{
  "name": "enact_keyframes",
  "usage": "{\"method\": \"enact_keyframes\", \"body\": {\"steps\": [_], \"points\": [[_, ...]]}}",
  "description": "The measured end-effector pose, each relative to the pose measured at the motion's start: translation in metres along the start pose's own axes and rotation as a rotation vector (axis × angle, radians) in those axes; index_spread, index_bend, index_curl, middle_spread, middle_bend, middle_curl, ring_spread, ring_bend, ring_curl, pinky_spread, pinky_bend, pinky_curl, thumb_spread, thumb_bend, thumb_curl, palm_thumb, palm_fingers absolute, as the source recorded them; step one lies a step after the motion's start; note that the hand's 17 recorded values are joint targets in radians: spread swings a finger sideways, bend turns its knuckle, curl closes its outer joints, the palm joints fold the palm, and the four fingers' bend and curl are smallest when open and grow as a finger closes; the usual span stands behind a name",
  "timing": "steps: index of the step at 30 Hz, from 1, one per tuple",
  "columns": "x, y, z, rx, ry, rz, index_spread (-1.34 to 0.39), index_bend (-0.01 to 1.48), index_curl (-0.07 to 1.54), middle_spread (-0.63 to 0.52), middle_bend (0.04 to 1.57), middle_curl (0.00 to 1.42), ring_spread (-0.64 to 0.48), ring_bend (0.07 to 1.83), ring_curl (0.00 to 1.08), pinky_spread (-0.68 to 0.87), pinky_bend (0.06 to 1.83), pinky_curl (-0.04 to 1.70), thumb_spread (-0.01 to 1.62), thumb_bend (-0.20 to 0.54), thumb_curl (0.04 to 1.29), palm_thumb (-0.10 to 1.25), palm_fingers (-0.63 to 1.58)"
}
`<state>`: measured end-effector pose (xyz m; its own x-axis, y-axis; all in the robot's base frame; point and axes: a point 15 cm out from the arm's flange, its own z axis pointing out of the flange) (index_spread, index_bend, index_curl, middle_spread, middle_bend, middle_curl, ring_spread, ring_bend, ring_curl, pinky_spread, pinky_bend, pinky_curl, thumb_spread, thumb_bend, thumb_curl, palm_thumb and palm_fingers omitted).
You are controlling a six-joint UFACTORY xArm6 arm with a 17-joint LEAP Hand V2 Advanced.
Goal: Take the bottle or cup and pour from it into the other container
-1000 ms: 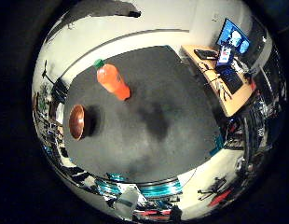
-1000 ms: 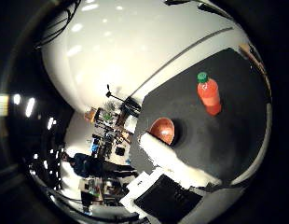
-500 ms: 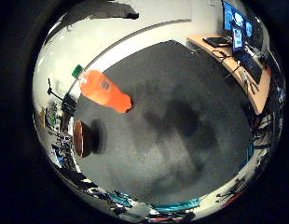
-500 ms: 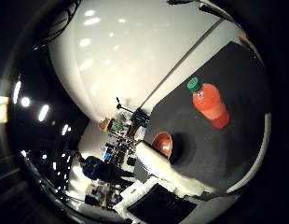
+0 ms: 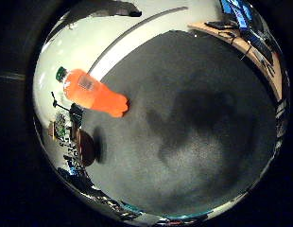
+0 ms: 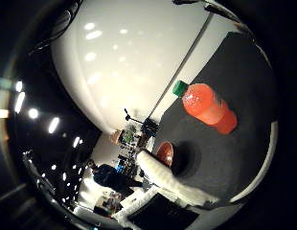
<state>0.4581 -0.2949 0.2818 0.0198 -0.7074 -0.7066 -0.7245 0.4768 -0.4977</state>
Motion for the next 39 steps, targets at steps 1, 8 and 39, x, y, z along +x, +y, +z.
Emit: {"method": "enact_keyframes", "body": {"steps": [1, 8, 39], "points": [[0.004, 0.002, 0.003, -0.001, -0.006, 0.011, -0.22, 0.15, 0.27, 0.05, 0.31, 0.35, 0.1, 0.61, 0.22, 0.41, 0.94, 0.0, 1.0, -0.027, 0.29, 0.41, 0.14], [0.012, 0.004, 0.018, 0.009, -0.042, 0.04, -0.22, 0.16, 0.27, 0.05, 0.32, 0.35, 0.1, 0.61, 0.22, 0.4, 0.94, 0.0, 1.0, -0.027, 0.29, 0.41, 0.12], [0.0, 0.023, 0.082, -0.049, -0.124, 0.042, -0.21, 0.16, 0.28, 0.08, 0.31, 0.34, 0.14, 0.58, 0.22, 0.4, 0.89, 0.0, 1.0, -0.026, 0.3, 0.44, 0.11]]}}
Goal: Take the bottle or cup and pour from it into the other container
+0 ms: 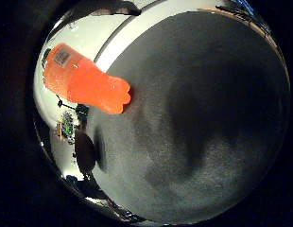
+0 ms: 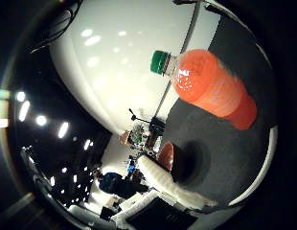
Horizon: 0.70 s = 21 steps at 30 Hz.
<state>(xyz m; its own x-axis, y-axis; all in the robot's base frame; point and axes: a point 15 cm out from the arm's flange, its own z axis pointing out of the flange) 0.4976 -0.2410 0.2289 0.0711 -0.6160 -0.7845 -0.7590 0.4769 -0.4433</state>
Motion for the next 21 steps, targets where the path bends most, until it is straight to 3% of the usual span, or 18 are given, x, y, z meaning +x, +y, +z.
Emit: {"method": "enact_keyframes", "body": {"steps": [21], "points": [[-0.001, 0.008, 0.028, -0.03, -0.032, 0.004, -0.19, 0.16, 0.28, 0.08, 0.3, 0.35, 0.15, 0.57, 0.22, 0.39, 0.86, 0.0, 1.01, -0.026, 0.3, 0.47, 0.12]]}}
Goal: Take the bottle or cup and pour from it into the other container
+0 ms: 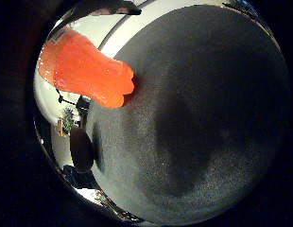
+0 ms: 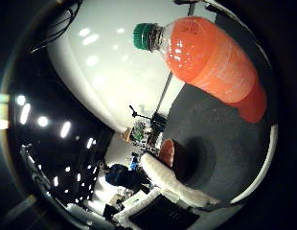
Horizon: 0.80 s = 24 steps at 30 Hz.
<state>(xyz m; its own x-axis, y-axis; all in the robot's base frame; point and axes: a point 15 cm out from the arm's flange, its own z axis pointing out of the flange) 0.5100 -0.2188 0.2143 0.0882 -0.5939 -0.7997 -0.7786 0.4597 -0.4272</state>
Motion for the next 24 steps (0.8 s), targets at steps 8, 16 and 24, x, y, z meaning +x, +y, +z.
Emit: {"method": "enact_keyframes", "body": {"steps": [8, 16, 24], "points": [[0.006, -0.001, 0.004, 0.006, 0.014, 0.004, -0.16, 0.15, 0.28, 0.07, 0.31, 0.35, 0.1, 0.61, 0.23, 0.36, 0.83, 0.0, 1.01, -0.026, 0.3, 0.49, 0.16], [0.011, 0.003, 0.008, 0.0, 0.011, 0.017, -0.14, 0.15, 0.27, 0.04, 0.36, 0.36, 0.05, 0.73, 0.24, 0.3, 0.86, -0.01, 1.02, -0.02, 0.31, 0.54, 0.24], [0.015, 0.004, 0.012, 0.007, 0.0, 0.038, -0.14, 0.17, 0.29, -0.01, 0.44, 0.39, 0.02, 0.81, 0.25, 0.2, 0.89, -0.01, 1.02, -0.024, 0.32, 0.6, 0.32]]}}
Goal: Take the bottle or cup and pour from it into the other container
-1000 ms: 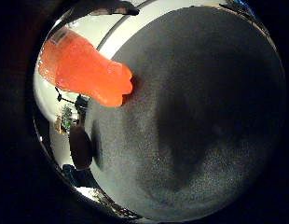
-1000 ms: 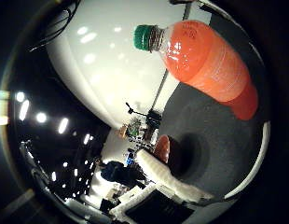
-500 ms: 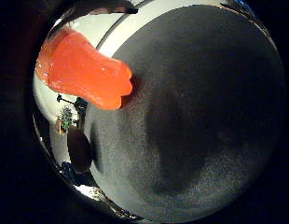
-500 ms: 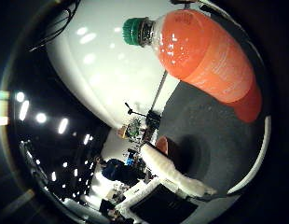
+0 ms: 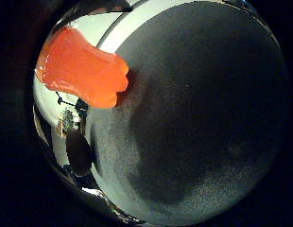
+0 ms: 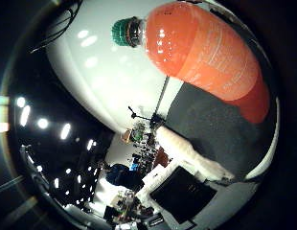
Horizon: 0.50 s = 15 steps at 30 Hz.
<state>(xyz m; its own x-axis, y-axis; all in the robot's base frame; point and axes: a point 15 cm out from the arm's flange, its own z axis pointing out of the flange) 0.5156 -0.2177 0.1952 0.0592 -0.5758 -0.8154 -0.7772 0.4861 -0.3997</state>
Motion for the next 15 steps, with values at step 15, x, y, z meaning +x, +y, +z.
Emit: {"method": "enact_keyframes", "body": {"steps": [15], "points": [[-0.003, 0.014, 0.017, -0.045, -0.078, 0.047, -0.18, 0.19, 0.35, -0.07, 0.6, 0.45, -0.08, 1.01, 0.28, 0.08, 0.92, -0.02, 1.0, -0.02, 0.35, 0.71, 0.55]]}}
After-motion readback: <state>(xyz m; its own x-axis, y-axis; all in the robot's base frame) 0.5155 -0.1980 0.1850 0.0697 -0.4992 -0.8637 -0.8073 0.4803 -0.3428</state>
